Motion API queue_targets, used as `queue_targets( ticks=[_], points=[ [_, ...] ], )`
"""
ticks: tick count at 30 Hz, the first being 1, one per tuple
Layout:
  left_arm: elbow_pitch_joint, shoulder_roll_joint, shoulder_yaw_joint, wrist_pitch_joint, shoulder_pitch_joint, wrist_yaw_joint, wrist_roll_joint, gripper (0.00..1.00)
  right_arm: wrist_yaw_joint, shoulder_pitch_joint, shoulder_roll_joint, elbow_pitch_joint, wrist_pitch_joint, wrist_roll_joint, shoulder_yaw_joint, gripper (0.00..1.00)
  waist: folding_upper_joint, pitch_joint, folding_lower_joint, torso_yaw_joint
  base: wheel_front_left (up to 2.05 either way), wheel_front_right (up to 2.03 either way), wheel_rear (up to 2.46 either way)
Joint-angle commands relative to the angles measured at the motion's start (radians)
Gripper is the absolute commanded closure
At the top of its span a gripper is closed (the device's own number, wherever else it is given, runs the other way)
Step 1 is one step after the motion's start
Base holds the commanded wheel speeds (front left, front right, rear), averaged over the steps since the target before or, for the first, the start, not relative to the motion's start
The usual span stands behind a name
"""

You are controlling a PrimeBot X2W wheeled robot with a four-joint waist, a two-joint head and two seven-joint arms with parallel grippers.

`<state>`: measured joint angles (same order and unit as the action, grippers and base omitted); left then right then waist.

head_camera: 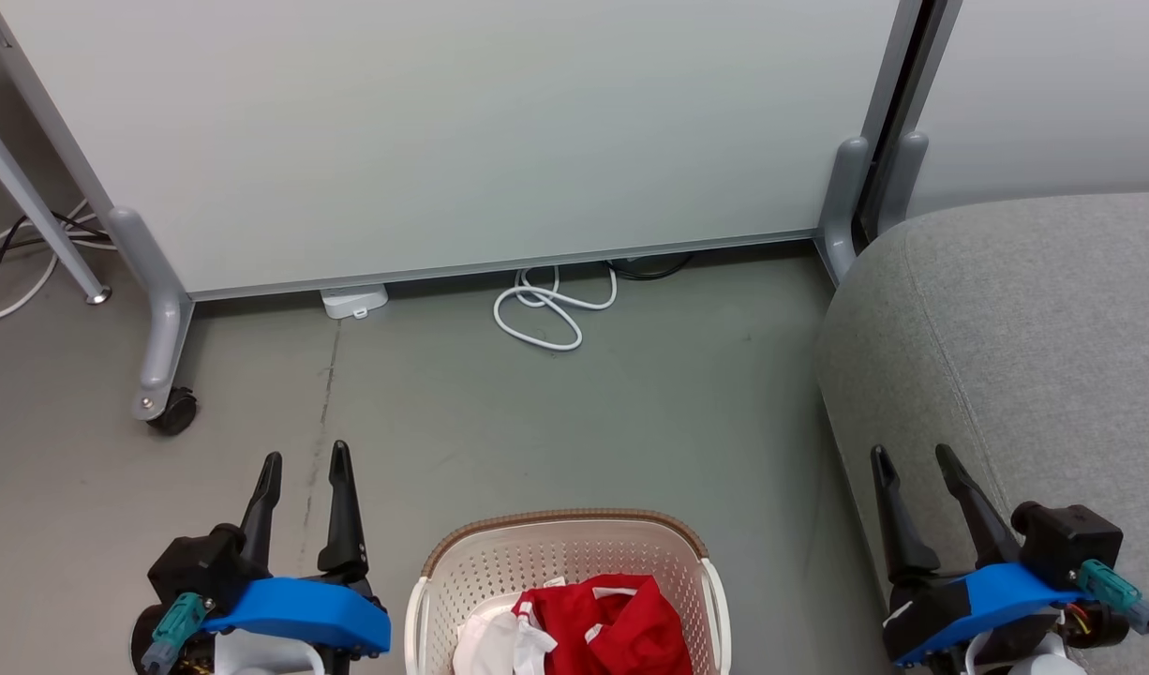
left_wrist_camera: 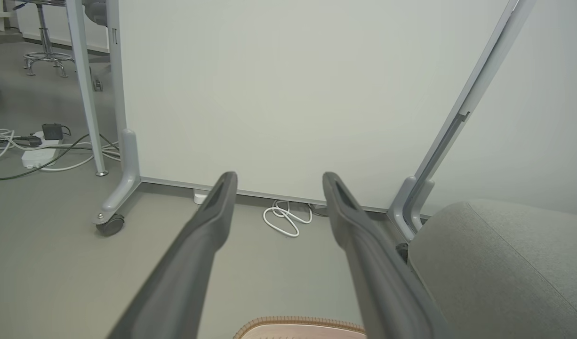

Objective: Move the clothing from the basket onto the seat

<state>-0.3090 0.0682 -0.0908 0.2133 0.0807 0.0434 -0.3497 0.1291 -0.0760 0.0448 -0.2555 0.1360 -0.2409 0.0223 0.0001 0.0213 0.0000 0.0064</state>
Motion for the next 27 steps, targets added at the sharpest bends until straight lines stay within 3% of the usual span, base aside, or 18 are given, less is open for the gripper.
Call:
queue_targets(
  ticks=[1, 27],
  points=[
    [0.000, 0.001, 0.002, 0.009, 0.019, -0.004, 0.021, 0.00, 0.002, -0.013, 0.007, 0.007, 0.009, 0.020, -0.002, 0.00, -0.0001, 0.001, 0.0000, 0.000, 0.00, 0.00, 0.00],
    [-0.026, -0.005, -0.008, 0.054, 0.034, -0.002, 0.168, 0.00, 0.003, -0.018, 0.008, 0.000, 0.045, 0.193, -0.015, 0.00, -0.0001, 0.018, 0.0000, 0.001, 0.00, 0.00, 0.00]
  ],
)
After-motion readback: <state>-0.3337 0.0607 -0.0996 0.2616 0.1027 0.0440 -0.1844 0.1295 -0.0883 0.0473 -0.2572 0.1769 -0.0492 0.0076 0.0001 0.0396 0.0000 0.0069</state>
